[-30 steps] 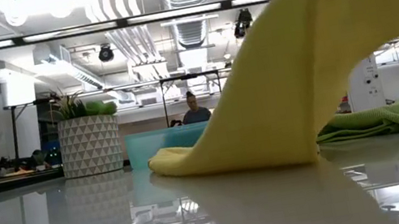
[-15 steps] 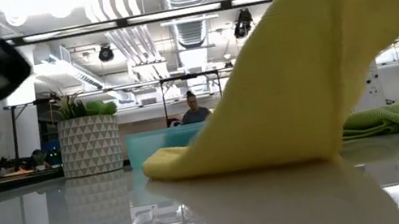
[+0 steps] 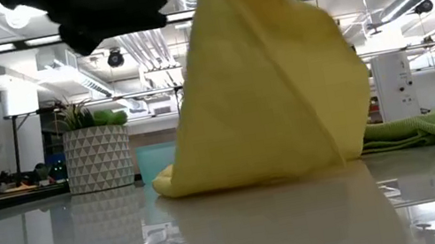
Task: Fold microfiber towels
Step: Fold the yellow microfiber cloth
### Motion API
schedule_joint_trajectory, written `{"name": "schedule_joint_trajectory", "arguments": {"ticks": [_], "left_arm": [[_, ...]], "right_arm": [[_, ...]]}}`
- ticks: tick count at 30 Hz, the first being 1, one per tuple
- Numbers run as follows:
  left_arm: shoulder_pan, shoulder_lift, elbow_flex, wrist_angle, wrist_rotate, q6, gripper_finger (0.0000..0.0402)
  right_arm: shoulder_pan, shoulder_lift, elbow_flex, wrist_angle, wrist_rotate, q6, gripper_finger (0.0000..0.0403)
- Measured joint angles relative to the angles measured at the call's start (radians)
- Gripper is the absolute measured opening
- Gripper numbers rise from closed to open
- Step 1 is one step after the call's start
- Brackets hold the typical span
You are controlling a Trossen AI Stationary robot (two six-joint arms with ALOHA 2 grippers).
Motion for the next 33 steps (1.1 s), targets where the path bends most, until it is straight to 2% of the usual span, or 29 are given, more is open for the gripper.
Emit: {"name": "schedule_joint_trajectory", "arguments": {"ticks": [8,14,18,21,23,28,31,33], "left_arm": [[0.084,0.068,-0.01,0.07,-0.033,0.018,0.0198],[0.168,0.198,0.009,0.156,-0.145,-0.074,0.0206],[0.205,0.239,0.006,0.1,-0.161,-0.107,0.0201],[0.208,0.225,0.004,-0.009,-0.093,-0.108,0.0182],[0.208,0.194,0.003,-0.084,-0.027,-0.105,0.0154],[0.196,0.115,-0.003,-0.129,0.125,-0.051,0.0025],[0.182,0.043,-0.004,-0.137,0.254,0.004,0.001],[0.173,-0.009,-0.004,-0.129,0.415,0.053,0.0004]], "right_arm": [[-0.115,0.0,0.033,0.043,0.009,-0.109,0.0008],[-0.167,0.0,0.082,0.049,0.007,-0.154,0.0009],[-0.179,-0.003,0.135,-0.054,0.01,-0.18,0.0008],[-0.177,-0.016,0.174,-0.133,0.022,-0.199,0.0008],[-0.176,-0.022,0.193,-0.164,0.022,-0.206,0.0008],[-0.164,-0.032,0.213,-0.217,0.022,-0.205,0.0009],[-0.159,-0.041,0.214,-0.274,0.012,-0.193,0.0009],[-0.156,-0.052,0.214,-0.323,-0.055,-0.195,0.0008]]}}
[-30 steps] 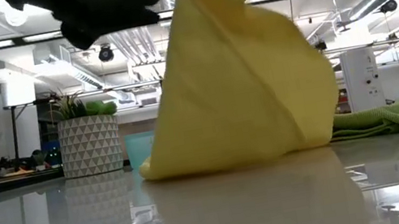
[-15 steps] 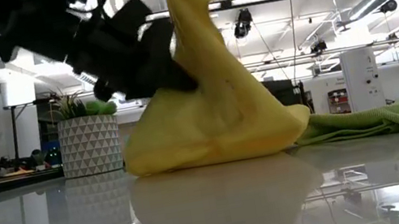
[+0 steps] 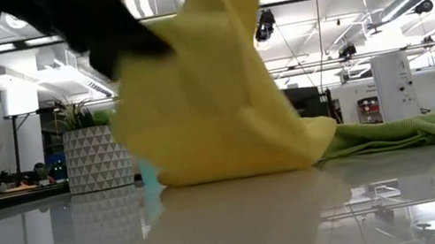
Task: Fold microfiber towels
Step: Fold the yellow microfiber cloth
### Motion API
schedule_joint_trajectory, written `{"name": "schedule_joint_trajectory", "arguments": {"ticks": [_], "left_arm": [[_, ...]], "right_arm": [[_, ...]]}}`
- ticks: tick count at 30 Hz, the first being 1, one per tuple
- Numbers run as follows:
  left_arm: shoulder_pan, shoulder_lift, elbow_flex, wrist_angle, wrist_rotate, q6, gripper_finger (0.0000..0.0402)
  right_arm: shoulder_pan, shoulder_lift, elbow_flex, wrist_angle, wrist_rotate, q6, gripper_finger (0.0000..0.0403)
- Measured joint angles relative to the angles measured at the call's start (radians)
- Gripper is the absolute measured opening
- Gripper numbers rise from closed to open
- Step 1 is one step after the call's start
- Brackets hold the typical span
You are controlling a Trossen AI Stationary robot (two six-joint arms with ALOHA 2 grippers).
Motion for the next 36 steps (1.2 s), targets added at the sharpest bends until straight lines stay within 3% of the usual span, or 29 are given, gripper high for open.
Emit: {"name": "schedule_joint_trajectory", "arguments": {"ticks": [3,5,9,13,18,23,29,32,36], "left_arm": [[-0.021,-0.078,-0.002,-0.009,0.254,0.022,0.0003],[-0.031,-0.118,-0.003,-0.017,0.314,0.022,0.0003],[-0.022,-0.166,-0.021,-0.031,0.251,0.006,0.0004],[0.035,-0.167,-0.024,-0.203,0.127,-0.085,0.0004],[0.134,-0.106,-0.031,-0.343,0.11,-0.145,0.0035],[0.234,-0.055,-0.031,-0.357,0.075,-0.008,0.0101],[0.289,-0.088,-0.013,-0.368,-0.002,0.187,0.017],[0.271,-0.103,-0.007,-0.339,0.049,0.226,0.0181],[0.21,-0.07,-0.021,-0.159,0.071,0.123,0.0175]], "right_arm": [[0.015,-0.002,-0.006,-0.055,-0.178,-0.009,0.0008],[0.036,-0.001,-0.025,-0.054,-0.237,-0.023,0.0009],[0.054,0.006,-0.096,0.037,-0.211,-0.018,0.0009],[0.035,0.007,-0.195,0.103,-0.011,0.044,0.0008],[-0.02,0.031,-0.311,0.157,0.185,0.138,0.0009],[-0.081,0.062,-0.395,0.233,0.21,0.193,0.0009],[-0.128,0.066,-0.432,0.241,0.265,0.214,0.0009],[-0.129,0.063,-0.439,0.249,0.264,0.212,0.0009],[-0.129,0.063,-0.45,0.292,0.263,0.212,0.0009]]}}
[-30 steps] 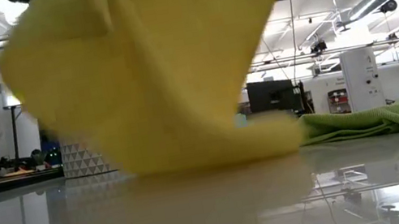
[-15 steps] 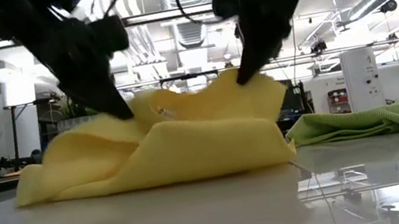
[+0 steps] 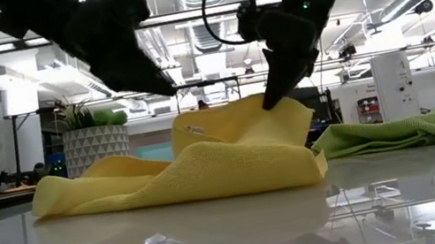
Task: Fold microfiber towels
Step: Fold the yellow microfiber cloth
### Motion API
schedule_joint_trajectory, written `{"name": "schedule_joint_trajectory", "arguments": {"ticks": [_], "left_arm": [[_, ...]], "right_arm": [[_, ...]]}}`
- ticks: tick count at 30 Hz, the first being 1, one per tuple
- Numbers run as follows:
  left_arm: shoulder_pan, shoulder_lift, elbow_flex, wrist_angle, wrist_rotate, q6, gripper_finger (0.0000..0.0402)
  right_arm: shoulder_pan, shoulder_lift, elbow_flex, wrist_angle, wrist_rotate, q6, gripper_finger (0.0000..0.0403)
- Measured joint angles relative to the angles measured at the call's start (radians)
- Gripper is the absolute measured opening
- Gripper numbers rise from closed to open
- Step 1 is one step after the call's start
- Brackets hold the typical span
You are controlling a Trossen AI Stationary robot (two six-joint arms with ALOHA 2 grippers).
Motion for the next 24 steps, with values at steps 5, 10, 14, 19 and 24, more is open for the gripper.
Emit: {"name": "schedule_joint_trajectory", "arguments": {"ticks": [5,10,14,19,24], "left_arm": [[-0.14,0.095,0.019,0.052,-0.202,0.02,0.0165],[-0.279,0.173,0.079,0.064,-0.497,0.075,0.0164],[-0.28,0.241,0.139,0.075,-0.564,-0.164,0.0164],[-0.264,0.314,0.204,-0.061,-0.584,-0.585,0.0164],[-0.251,0.31,0.271,-0.382,-0.454,-0.815,0.0164]], "right_arm": [[0.0,0.0,-0.016,0.051,0.0,0.0,0.0009],[0.0,0.0,-0.017,0.059,0.0,-0.001,0.0009],[0.0,0.0,-0.018,0.087,0.0,-0.01,0.0009],[0.0,0.0,-0.019,0.112,0.0,-0.027,0.0009],[0.0,0.0,-0.02,0.113,0.0,-0.042,0.0009]]}}
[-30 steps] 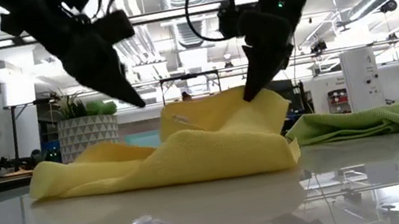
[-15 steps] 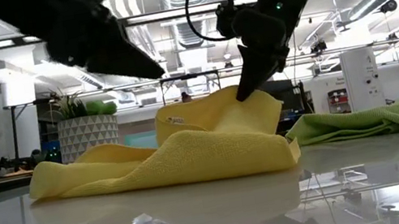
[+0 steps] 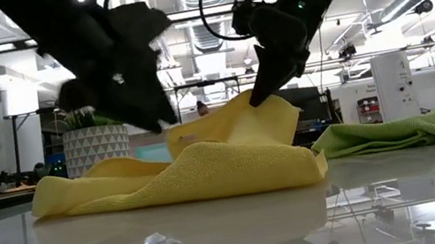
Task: Fold microfiber towels
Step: Fold the yellow microfiber cloth
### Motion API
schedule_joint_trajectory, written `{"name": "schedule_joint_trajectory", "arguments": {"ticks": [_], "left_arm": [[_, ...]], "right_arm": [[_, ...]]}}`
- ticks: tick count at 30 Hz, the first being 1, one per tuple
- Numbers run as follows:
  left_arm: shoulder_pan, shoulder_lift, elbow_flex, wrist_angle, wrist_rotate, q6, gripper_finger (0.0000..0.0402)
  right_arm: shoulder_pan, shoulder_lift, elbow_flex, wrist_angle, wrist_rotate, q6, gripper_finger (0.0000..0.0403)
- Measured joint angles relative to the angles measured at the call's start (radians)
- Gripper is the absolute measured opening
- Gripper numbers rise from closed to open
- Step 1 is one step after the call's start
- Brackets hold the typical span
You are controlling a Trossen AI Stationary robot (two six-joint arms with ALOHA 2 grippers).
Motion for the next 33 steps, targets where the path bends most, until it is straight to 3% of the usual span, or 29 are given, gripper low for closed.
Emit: {"name": "schedule_joint_trajectory", "arguments": {"ticks": [6,14,20,33], "left_arm": [[0.023,-0.028,0.06,-0.15,-0.001,-0.068,0.0163],[0.066,-0.019,0.039,0.011,0.028,0.009,0.0163],[0.066,-0.019,0.037,0.009,0.023,-0.002,0.0163],[0.072,0.139,0.05,0.044,0.068,-0.006,0.0162]], "right_arm": [[0.0,0.0,-0.005,-0.003,-0.001,-0.041,0.0009],[0.0,0.0,-0.024,-0.014,-0.001,-0.057,0.0009],[0.0,0.0,-0.048,-0.005,0.0,-0.062,0.0009],[0.0,-0.001,-0.059,0.031,0.0,-0.064,0.0009]]}}
